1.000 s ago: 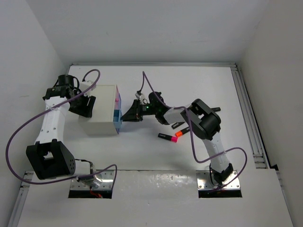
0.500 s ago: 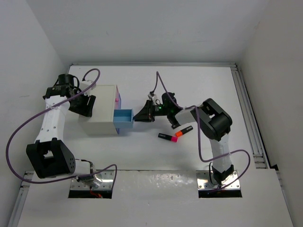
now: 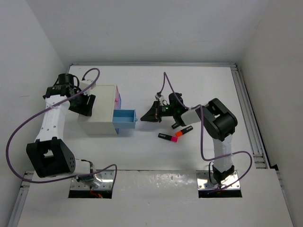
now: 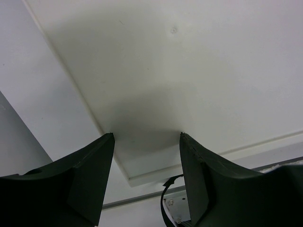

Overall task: Sort the stationery into containers
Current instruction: Open the drawer in the storage box, then pick up the pen from the center of the board.

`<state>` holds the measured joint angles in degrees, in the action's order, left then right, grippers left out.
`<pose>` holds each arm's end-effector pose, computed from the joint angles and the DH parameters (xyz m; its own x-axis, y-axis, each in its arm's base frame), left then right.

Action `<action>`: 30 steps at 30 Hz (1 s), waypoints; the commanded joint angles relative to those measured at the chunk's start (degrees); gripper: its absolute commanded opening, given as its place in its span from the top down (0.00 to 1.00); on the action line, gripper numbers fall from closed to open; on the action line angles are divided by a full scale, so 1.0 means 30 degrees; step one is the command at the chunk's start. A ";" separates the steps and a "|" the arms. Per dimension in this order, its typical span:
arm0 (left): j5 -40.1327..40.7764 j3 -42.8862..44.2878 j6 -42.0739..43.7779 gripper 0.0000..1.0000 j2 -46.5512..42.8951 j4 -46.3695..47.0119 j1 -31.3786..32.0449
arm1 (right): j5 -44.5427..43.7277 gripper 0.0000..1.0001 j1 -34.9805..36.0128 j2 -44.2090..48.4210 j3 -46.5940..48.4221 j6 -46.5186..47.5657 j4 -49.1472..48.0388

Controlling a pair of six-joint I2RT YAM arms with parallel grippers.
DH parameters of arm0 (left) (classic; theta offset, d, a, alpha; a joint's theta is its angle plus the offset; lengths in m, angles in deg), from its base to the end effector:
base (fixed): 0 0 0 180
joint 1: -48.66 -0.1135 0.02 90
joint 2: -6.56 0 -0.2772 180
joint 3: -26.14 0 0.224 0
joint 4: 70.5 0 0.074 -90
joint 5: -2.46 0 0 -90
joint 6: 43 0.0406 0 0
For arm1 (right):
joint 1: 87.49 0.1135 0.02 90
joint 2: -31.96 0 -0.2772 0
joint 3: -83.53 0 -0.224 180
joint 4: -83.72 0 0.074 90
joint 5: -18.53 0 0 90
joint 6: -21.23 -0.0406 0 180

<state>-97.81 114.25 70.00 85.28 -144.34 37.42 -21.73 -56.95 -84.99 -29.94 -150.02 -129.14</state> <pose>0.2328 0.0389 0.3191 -0.8600 0.2211 -0.4599 0.2386 0.9709 0.0205 0.3149 0.2218 0.1577 -0.9834 0.1614 0.0825 0.1115 0.1800 0.9773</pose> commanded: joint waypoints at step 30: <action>-0.7275 0.4901 -0.0374 0.19 -0.2536 0.4051 0.2542 | -0.9661 0.70 -0.0340 0.7693 0.1839 2.9629 2.5039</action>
<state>-116.54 128.15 68.98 79.72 -135.23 42.40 -41.80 -58.81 -62.76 -22.09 -72.39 -59.53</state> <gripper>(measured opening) 0.807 0.305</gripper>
